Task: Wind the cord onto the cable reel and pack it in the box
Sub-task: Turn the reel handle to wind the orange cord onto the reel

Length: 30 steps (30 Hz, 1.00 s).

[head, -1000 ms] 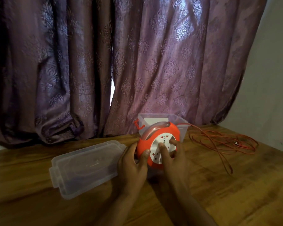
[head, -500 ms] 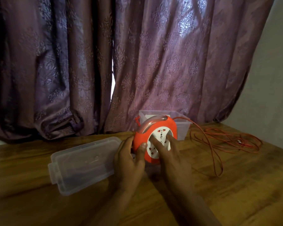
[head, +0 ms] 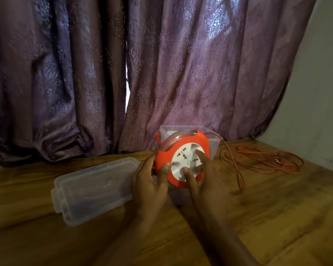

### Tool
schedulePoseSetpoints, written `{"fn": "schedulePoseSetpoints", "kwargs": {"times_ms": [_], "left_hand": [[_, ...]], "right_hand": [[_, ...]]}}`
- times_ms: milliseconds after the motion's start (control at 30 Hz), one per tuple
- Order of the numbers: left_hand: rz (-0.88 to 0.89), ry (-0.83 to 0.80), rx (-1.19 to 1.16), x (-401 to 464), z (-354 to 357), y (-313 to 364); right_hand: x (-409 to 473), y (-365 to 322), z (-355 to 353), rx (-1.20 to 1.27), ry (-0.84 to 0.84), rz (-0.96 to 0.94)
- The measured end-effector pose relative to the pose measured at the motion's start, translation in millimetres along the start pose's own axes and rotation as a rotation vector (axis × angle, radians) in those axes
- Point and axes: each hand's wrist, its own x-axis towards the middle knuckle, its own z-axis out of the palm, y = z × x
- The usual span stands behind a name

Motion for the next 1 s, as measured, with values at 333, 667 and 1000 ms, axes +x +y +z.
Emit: {"fn": "schedulePoseSetpoints", "kwargs": {"times_ms": [333,667,1000], "left_hand": [[-0.016,0.019,0.050,5,-3,-3],[0.019,-0.011,0.008,16,-12,-2],[0.076,-0.058,0.018,12,-7,2]], "right_hand": [[-1,-2,12,-0.226,-0.186,-0.148],[-1,6,12,-0.278,-0.201,-0.374],[-1,8,10,-0.274,-0.087,-0.136]]}}
